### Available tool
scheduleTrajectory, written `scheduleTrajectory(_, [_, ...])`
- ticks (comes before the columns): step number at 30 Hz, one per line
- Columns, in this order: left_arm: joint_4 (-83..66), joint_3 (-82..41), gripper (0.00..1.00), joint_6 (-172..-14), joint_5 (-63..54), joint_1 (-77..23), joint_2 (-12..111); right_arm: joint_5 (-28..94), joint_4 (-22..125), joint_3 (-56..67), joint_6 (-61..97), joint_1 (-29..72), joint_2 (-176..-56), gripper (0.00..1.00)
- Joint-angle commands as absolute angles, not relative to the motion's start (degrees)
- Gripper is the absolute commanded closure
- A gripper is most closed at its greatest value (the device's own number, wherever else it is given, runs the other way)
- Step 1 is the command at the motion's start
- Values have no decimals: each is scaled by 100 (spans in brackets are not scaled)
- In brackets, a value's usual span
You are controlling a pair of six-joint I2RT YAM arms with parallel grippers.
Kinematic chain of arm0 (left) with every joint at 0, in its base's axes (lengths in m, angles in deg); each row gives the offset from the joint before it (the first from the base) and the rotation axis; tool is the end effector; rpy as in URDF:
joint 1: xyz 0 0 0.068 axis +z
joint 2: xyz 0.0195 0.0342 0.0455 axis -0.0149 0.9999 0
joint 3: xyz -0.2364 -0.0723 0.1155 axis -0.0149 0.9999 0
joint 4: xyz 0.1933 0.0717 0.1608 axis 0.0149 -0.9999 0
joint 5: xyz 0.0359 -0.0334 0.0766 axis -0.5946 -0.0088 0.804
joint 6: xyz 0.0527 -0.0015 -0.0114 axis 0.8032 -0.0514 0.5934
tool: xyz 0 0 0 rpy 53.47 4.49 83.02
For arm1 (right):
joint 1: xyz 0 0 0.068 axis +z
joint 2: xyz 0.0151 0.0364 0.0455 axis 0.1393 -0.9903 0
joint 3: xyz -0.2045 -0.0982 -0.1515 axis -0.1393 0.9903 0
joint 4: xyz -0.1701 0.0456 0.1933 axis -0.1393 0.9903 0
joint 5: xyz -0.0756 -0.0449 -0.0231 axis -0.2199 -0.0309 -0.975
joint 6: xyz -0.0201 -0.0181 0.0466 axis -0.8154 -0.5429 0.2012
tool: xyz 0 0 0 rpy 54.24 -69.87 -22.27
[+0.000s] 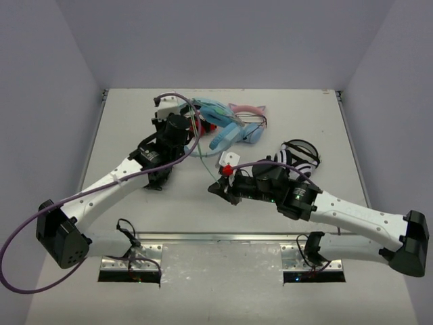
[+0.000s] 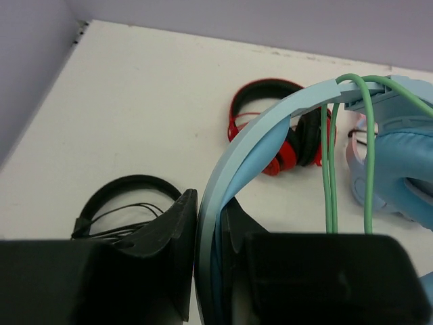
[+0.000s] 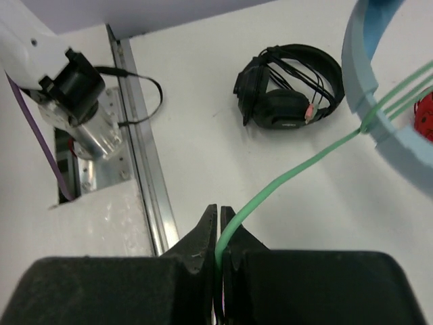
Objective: Wrap the headphones
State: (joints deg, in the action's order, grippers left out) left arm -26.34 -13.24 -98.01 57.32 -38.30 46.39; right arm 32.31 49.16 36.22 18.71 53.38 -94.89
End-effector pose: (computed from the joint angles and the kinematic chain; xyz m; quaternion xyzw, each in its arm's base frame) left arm 0.2382 -0.1463 0.3563 -0.1083 0.7772 0.1134 0.6094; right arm 0.1139 0.2183 0.3122 -0.3881 0.6796 0.3923 0.4833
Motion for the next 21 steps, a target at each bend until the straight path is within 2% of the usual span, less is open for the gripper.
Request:
scheduleTrajectory(1, [-1083, -913, 100, -9520, 4805, -3689, 4446, 3449, 6302, 2728, 687, 5431, -9644, 99])
scheduleTrajectory(7, [-247, 299, 100, -9343, 3370, -3846, 4209, 3493, 8010, 1882, -204, 5168, -10040, 98])
scheduleTrajectory(12, [368, 1205, 100, -9474, 2114, -3917, 3884, 3449, 8100, 1934, -328, 4843, -10031, 89])
scheduleTrajectory(15, [370, 1593, 100, -9483, 1674, -3952, 3629, 3546, 8065, 1995, -354, 4667, -10172, 91])
scheduleTrajectory(18, [-42, 1646, 100, -9562, 1795, -4171, 3549, 3748, 8083, 1960, -398, 4517, -10426, 99])
scheduleTrajectory(21, [-551, 1480, 100, -9720, 1830, -4286, 3725, 3722, 7969, 1951, -407, 4421, -10672, 99])
